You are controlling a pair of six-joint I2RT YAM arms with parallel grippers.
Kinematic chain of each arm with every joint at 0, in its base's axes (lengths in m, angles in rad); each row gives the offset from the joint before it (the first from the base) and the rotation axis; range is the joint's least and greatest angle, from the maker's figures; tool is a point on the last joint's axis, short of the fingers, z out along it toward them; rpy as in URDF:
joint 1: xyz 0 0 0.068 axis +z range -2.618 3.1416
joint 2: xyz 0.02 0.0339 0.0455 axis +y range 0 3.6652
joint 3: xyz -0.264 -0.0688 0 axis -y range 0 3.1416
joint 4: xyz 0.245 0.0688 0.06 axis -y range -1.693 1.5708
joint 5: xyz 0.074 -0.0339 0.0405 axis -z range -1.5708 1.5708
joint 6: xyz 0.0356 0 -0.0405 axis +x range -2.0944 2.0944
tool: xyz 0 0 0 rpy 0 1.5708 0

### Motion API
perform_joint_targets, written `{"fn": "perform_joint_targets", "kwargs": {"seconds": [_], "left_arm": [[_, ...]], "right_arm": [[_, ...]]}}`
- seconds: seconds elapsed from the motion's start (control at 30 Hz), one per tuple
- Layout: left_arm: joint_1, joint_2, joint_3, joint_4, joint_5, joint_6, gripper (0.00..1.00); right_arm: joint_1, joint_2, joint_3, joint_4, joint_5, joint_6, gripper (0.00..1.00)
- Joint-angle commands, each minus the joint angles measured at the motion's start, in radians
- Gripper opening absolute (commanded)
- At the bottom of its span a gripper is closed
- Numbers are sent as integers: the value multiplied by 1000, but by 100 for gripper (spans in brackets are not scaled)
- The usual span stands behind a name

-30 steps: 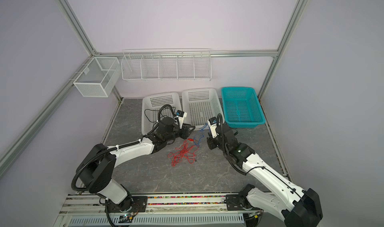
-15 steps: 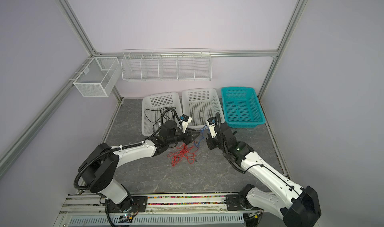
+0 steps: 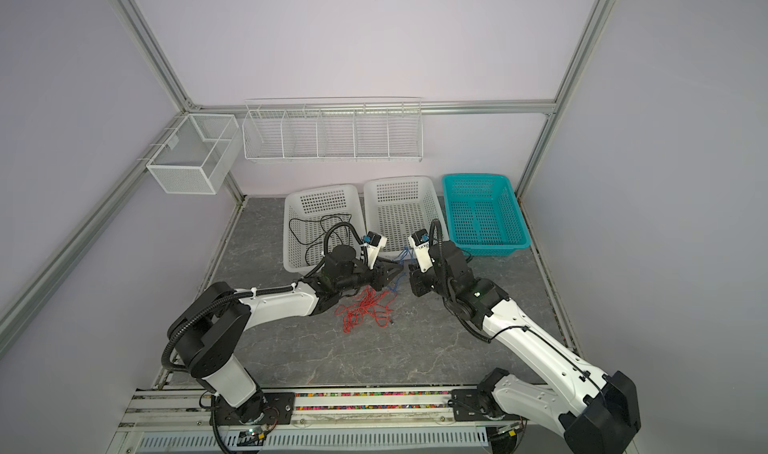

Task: Untangle the cables

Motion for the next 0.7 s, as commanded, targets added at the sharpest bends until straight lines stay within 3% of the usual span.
{"fn": "perform_joint_targets", "kwargs": {"seconds": [0.0,0.1,0.17,0.6,0.63,0.67], "left_arm": [[-4,6,0,63,-37,-4,13],[-4,7,1,65,-53,-1,2],[-3,10,3,63,-61,3,0],[-4,14,9,46,-61,17,0],[-4,13,12,46,-54,16,3],[-4,13,11,50,-47,15,12]], "right_arm": [[-5,-8,25,-5,-34,13,6],[-6,-3,27,-8,-42,15,6],[-8,-3,30,-10,-43,17,6],[-35,14,47,-43,-13,19,6],[-37,18,49,-39,-26,21,6],[-36,23,51,-37,-35,23,6]]}}
